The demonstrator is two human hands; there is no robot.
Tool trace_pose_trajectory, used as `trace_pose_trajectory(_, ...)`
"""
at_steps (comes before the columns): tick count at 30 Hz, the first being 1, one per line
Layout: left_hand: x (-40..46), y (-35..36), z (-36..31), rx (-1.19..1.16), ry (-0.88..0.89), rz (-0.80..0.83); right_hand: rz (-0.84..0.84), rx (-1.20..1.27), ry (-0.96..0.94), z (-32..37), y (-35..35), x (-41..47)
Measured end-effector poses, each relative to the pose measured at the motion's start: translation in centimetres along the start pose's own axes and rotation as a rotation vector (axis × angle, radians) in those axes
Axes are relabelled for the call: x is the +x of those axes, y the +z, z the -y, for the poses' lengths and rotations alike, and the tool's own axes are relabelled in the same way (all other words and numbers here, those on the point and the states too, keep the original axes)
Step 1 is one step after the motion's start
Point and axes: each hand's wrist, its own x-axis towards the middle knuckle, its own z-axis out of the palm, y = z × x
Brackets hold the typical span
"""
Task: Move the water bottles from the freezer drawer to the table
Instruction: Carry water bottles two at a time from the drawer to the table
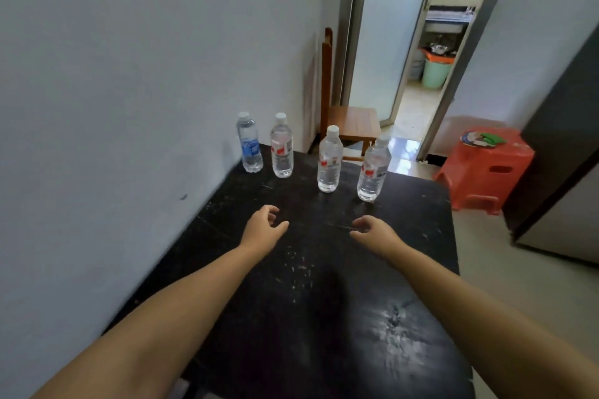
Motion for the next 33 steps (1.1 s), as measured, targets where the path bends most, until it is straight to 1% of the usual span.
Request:
trace_pose_trajectory(3,-5.8,-0.6,2.1,0.032,-0.02,-0.038,0.077,-0.083,-0.072,-0.1,1.8,-3.6)
trace_pose_trajectory(5,-9.6,-1.6,4.0,0.062,-0.063,-0.073,0.14,-0.122,-0.13,0.8,3.2,-5.8)
trace_pose_trajectory(6,-9.9,-1.4,4.4,0.08,-0.061,-0.083,0.162,-0.132,-0.131,0.9,3.3,-6.1)
trace_pose_trajectory(7,-13.1,-3.0,5.8,0.068,-0.096,-0.132,0.223,-0.171,-0.19,2.3,4.8,-7.8)
trace_pose_trajectory(10,-15.1,-4.4,7.2,0.087,-0.123,-0.12,0.236,-0.224,-0.239,3.7,5.6,-8.9)
trace_pose_trajectory(14,-20.9,-8.2,11.1,0.095,-0.221,-0.165,0.339,-0.329,-0.351,6.8,9.4,-11.9)
trace_pose_trajectory(22,-35.1,-16.0,19.5,-0.032,-0.436,-0.392,0.555,-0.433,-0.579,14.6,20.7,-18.9)
trace_pose_trajectory(25,-42.3,-19.3,22.5,-0.057,-0.525,-0.489,0.653,-0.477,-0.703,18.5,26.7,-24.6)
trace_pose_trajectory(28,-48.8,-22.1,24.8,-0.054,-0.575,-0.572,0.732,-0.503,-0.838,21.8,32.1,-31.1)
trace_pose_trajectory(33,-58.2,-24.6,27.6,-0.052,-0.68,-0.698,0.832,-0.58,-1.085,25.3,38.2,-40.3)
